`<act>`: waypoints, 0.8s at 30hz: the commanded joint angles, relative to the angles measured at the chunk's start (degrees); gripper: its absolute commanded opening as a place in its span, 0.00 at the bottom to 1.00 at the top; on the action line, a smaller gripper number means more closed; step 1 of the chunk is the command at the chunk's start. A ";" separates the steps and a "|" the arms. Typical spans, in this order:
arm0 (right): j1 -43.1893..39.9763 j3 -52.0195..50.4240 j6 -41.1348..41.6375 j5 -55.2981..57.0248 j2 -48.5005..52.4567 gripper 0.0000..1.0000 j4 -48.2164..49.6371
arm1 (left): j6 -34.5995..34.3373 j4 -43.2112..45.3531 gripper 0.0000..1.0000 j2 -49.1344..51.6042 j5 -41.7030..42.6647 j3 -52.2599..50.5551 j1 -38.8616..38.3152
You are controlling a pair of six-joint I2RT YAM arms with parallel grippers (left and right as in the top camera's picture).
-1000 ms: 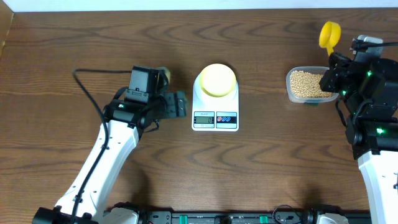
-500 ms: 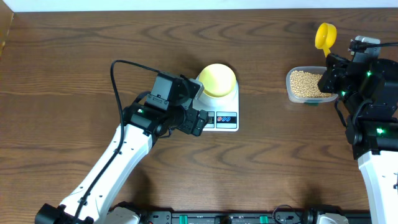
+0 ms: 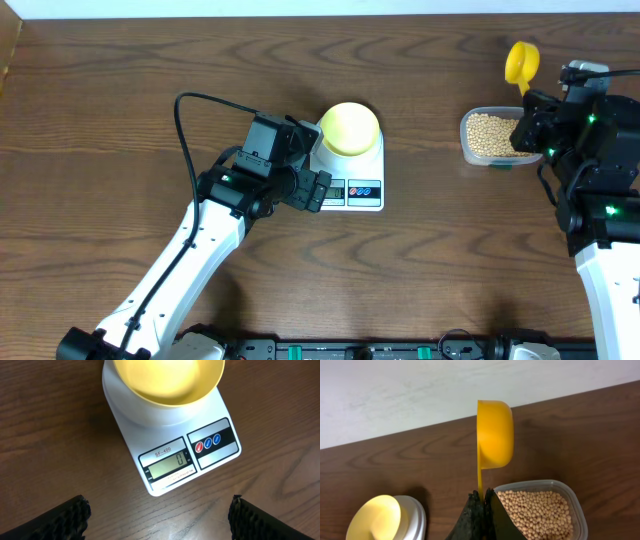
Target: Scoop item into bowl and weigh 50g on scale
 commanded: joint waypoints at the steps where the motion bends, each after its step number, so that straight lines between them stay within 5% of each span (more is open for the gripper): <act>1: -0.17 0.94 0.81 0.04 -0.66 0.01 -0.90 | -0.52 0.02 0.90 -0.66 -0.74 0.61 -0.02; 8: -0.28 0.94 -1.22 0.42 -0.68 0.01 -1.05 | -0.79 0.00 0.90 -0.66 -0.76 0.61 -0.02; 15: -1.81 0.94 -2.14 12.61 -0.66 0.01 -3.91 | -0.79 -0.02 0.90 -0.66 -0.76 0.61 -0.02; 24: -2.16 0.94 -5.07 11.17 2.27 0.01 -7.48 | -0.79 -0.02 0.90 -0.66 -0.76 0.61 -0.02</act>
